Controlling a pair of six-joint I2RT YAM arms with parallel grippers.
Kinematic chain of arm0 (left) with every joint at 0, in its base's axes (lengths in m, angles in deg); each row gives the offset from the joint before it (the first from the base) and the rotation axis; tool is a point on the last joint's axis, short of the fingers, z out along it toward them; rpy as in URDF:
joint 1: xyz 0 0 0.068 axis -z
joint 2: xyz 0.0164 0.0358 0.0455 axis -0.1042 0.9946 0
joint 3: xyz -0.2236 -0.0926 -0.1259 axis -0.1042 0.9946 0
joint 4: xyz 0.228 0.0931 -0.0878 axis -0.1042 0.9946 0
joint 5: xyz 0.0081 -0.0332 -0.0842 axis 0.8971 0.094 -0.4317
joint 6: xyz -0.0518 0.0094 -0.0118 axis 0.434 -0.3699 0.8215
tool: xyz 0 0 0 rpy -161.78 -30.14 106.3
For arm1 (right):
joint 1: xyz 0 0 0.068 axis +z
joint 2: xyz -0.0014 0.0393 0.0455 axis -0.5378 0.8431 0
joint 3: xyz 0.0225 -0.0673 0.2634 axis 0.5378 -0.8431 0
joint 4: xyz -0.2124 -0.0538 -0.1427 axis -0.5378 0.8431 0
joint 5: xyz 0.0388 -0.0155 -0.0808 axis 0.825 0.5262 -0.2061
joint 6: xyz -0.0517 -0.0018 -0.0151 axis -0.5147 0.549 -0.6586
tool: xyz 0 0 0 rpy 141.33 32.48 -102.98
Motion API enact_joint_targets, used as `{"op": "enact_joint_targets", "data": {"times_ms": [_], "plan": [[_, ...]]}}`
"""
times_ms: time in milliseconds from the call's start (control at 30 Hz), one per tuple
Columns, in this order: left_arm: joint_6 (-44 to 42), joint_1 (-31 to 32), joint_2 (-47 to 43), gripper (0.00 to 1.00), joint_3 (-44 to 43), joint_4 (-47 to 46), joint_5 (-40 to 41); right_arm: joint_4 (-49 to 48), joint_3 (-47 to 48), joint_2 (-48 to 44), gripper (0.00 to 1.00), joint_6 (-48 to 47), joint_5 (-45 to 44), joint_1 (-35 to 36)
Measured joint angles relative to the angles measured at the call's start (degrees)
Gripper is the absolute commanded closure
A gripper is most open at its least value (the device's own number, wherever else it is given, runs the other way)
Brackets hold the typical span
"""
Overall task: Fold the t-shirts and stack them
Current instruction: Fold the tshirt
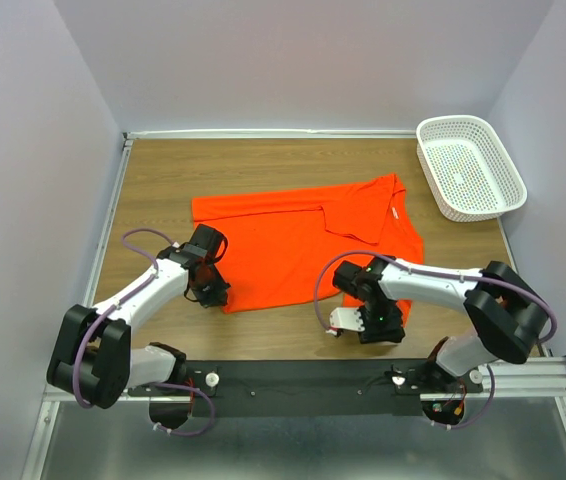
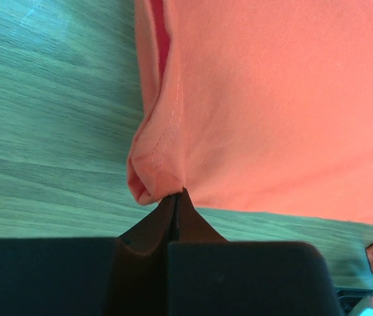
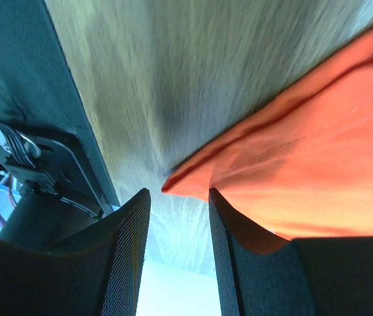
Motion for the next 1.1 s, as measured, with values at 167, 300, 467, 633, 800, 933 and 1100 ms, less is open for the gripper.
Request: {"op": "enact_joint_targets", "data": {"times_ms": [167, 300, 467, 633, 800, 933, 1100], "plan": [[0.0, 0.0, -0.2, 1.0, 0.0, 0.0, -0.6, -0.1, 1.2, 2.1, 0.52, 2.3, 0.0, 0.2], [0.0, 0.0, -0.3, 1.0, 0.0, -0.2, -1.1, -0.2, 1.8, 3.7, 0.55, 3.6, 0.0, 0.3], [0.0, 0.0, -0.7, 1.0, 0.0, -0.2, -1.3, -0.1, 2.8, 6.1, 0.61, 4.4, 0.0, 0.3], [0.0, 0.0, -1.2, 1.0, 0.0, -0.3, -1.7, -0.1, 4.2, 8.3, 0.75, 5.2, 0.0, 0.3], [0.0, 0.0, -2.2, 1.0, 0.6, -0.4, -2.4, -0.2, 4.9, 9.6, 0.9, 6.2, 0.3, 0.3], [0.0, 0.0, -2.5, 1.0, 0.7, -0.4, -2.5, -0.2, 4.9, 9.4, 0.94, 6.3, 0.6, 0.3], [0.0, 0.0, -2.6, 1.0, 0.7, -0.4, -2.5, 0.3, 5.0, 5.8, 0.94, 6.0, 1.4, 0.3]]}}
